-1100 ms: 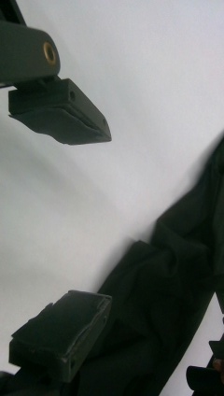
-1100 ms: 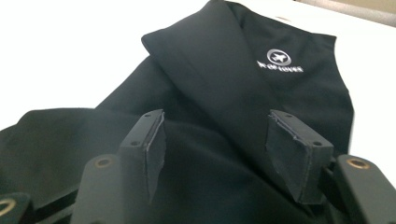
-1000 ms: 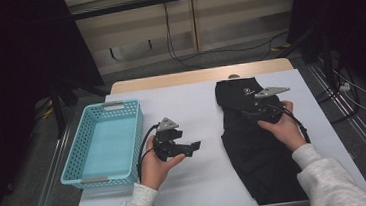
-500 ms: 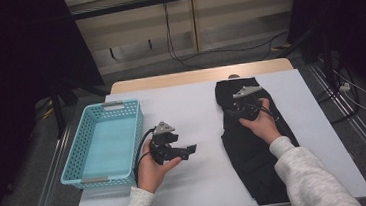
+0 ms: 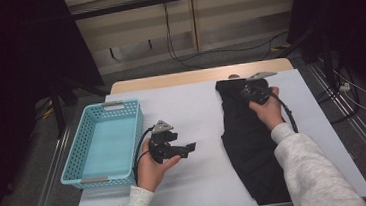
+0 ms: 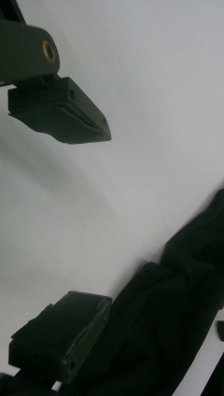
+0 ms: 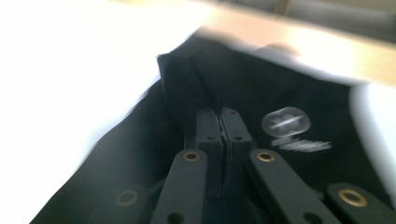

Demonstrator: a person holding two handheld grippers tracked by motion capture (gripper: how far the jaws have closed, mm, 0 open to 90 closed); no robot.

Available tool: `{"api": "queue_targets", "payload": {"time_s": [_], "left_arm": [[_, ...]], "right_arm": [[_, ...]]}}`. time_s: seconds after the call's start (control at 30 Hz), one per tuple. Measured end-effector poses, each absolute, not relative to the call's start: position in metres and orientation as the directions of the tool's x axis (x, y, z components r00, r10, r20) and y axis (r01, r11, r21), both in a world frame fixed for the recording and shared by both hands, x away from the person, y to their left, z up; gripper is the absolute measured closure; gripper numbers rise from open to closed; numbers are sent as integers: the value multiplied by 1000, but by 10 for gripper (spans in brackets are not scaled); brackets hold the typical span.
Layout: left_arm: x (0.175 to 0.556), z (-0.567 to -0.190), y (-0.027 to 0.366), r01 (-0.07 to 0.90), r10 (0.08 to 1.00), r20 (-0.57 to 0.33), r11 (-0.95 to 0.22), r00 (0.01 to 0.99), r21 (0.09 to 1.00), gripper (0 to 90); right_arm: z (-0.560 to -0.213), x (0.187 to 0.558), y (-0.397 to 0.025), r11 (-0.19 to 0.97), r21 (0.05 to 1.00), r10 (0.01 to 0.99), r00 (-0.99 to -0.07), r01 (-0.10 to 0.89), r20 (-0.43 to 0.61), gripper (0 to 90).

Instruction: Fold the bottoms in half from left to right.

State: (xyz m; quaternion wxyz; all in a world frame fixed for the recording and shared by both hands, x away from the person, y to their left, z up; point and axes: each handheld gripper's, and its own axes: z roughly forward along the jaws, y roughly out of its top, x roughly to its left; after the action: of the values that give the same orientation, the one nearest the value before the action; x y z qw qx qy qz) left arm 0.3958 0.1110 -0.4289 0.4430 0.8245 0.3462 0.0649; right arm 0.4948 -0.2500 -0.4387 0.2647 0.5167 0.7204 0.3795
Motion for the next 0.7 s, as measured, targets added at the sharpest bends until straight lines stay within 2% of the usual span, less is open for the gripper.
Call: {"api": "queue_targets", "payload": {"time_s": [0.07,0.1,0.13,0.17,0.2,0.3,0.53,0.7], "left_arm": [[396,-429,111,509,627,-199,-364,753,780,170],[396,-429,111,509,627,-199,-364,753,780,172],[396,-429,111,509,628,-201,-359,752,782,172],[397,-428,112,507,627,-198,-362,753,782,172],[397,-427,112,505,628,-196,-362,753,783,172],[397,-426,114,501,628,-193,-360,754,787,172],[395,-424,115,504,629,-197,-356,752,787,170],[396,-427,116,516,637,-202,-355,744,779,166]], "right_arm": [[-428,500,-269,126,840,972,-233,527,1,864],[-428,500,-269,126,840,972,-233,527,1,864],[-421,506,-281,115,842,989,-143,528,-45,615],[-420,506,-282,122,837,990,-127,534,-63,577],[-420,506,-282,133,835,988,-138,533,-70,583],[-425,498,-270,141,818,979,-199,557,-34,484],[-446,480,-226,202,781,941,-337,591,11,431],[-457,481,-199,219,773,925,-379,595,29,343]]}}
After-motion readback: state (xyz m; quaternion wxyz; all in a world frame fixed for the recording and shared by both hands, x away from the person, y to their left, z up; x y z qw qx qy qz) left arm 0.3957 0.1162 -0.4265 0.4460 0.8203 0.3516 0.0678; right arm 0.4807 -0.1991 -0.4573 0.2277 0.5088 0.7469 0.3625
